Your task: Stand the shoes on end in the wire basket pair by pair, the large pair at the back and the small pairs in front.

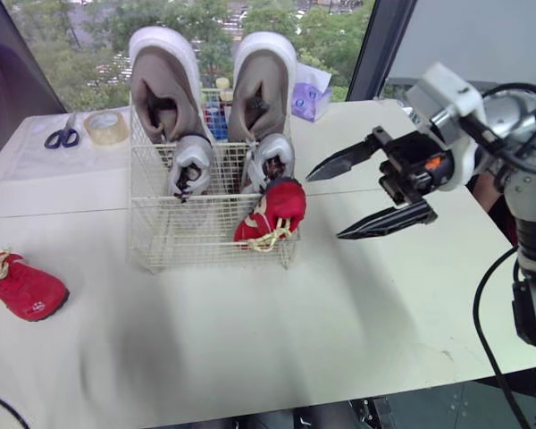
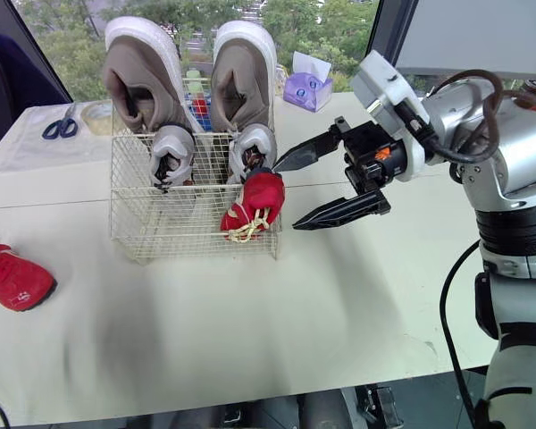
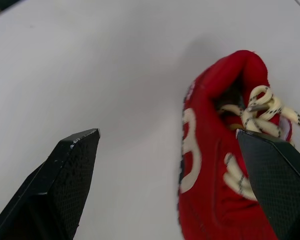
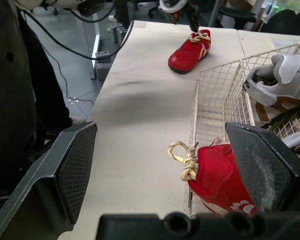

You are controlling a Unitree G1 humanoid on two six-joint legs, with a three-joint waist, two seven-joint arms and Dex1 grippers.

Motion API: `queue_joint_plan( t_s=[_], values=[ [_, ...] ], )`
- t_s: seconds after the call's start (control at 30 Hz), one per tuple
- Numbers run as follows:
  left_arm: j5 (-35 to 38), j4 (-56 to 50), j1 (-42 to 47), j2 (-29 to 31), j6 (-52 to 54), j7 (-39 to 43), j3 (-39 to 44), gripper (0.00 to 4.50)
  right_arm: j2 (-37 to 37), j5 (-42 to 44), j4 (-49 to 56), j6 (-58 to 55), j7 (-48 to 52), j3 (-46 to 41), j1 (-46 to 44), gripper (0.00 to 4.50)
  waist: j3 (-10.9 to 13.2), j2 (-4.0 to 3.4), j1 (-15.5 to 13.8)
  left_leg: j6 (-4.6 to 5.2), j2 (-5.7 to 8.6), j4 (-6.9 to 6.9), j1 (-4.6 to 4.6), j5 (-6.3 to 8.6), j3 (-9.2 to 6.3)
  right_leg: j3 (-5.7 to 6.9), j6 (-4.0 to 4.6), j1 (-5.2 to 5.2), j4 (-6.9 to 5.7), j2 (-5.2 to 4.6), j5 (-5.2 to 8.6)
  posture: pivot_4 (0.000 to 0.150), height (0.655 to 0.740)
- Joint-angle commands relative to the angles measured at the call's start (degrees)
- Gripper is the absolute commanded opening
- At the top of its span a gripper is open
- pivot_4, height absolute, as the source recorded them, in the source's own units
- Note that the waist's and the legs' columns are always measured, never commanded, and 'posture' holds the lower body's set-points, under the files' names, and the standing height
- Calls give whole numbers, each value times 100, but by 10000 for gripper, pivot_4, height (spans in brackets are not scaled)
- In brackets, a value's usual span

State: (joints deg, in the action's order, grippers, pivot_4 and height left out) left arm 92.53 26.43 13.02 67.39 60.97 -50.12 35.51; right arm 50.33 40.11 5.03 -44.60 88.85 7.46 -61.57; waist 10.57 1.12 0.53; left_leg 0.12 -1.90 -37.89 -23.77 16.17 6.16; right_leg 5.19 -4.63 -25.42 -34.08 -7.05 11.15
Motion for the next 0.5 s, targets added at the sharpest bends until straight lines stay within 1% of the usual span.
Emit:
queue_joint_plan(
  t_s=[0.03, 0.1, 0.2, 0.27, 0.3, 0.33, 0.37, 0.5],
  values=[
    [-1129, 939, 635, 55, 26, 937, -525, 42533, 85, 162, 241, -142, -161, -352, -24, 44790, -2, 3, 0, -2, 0, 0, -1, -1, 2, 1, -2, 2, -3, 1, -1, 1500, 7400],
    [-1688, 1425, 1011, -27, 125, 1428, -797, 36340, 133, 210, 317, -263, -270, -426, -2, 45000, -3, 5, 15, -26, 6, -1, -7, -16, 13, 3, -20, -1, -1, 9, -11, 1500, 7400],
    [-2253, 1704, 1359, -131, 342, 1837, -936, 22548, 195, 300, 386, -448, -409, -553, 3, 45000, -4, 6, 9, -26, 5, -1, -7, -19, 19, 3, -22, -2, -3, 15, -12, 1500, 7400],
    [-2574, 1831, 1497, -187, 470, 1994, -882, 12642, 205, 354, 407, -543, -469, -608, -8, 45000, -5, 8, 10, -27, 2, -2, -7, -20, 19, 4, -23, -1, -3, 17, -12, 1500, 7400],
    [-2720, 1880, 1537, -205, 523, 2054, -840, 6935, 203, 371, 421, -577, -494, -622, -10, 45000, -5, 9, 17, -27, 3, -2, -6, -20, 19, 4, -23, 0, -3, 17, -12, 1500, 7400],
    [-2845, 1901, 1556, -224, 583, 2103, -779, 2423, 204, 383, 432, -602, -513, -633, -2, 45000, -6, 7, 23, -27, 2, -3, -4, -20, 19, 3, -23, 1, -3, 17, -13, 1500, 7400],
    [-2940, 1899, 1553, -232, 656, 2144, -696, 423, 207, 388, 438, -614, -527, -637, 9, 45000, -6, 7, 23, -27, 2, -3, -3, -20, 21, 2, -24, 1, -4, 17, -13, 1500, 7400],
    [-3147, 1640, 1446, -213, 979, 2171, -106, 423, 182, 355, 385, -610, -559, -614, 28, 45000, -6, 7, 34, -27, -6, -3, 0, -19, 19, 1, -24, 0, -7, 17, -13, 1500, 7400]
  ],
)
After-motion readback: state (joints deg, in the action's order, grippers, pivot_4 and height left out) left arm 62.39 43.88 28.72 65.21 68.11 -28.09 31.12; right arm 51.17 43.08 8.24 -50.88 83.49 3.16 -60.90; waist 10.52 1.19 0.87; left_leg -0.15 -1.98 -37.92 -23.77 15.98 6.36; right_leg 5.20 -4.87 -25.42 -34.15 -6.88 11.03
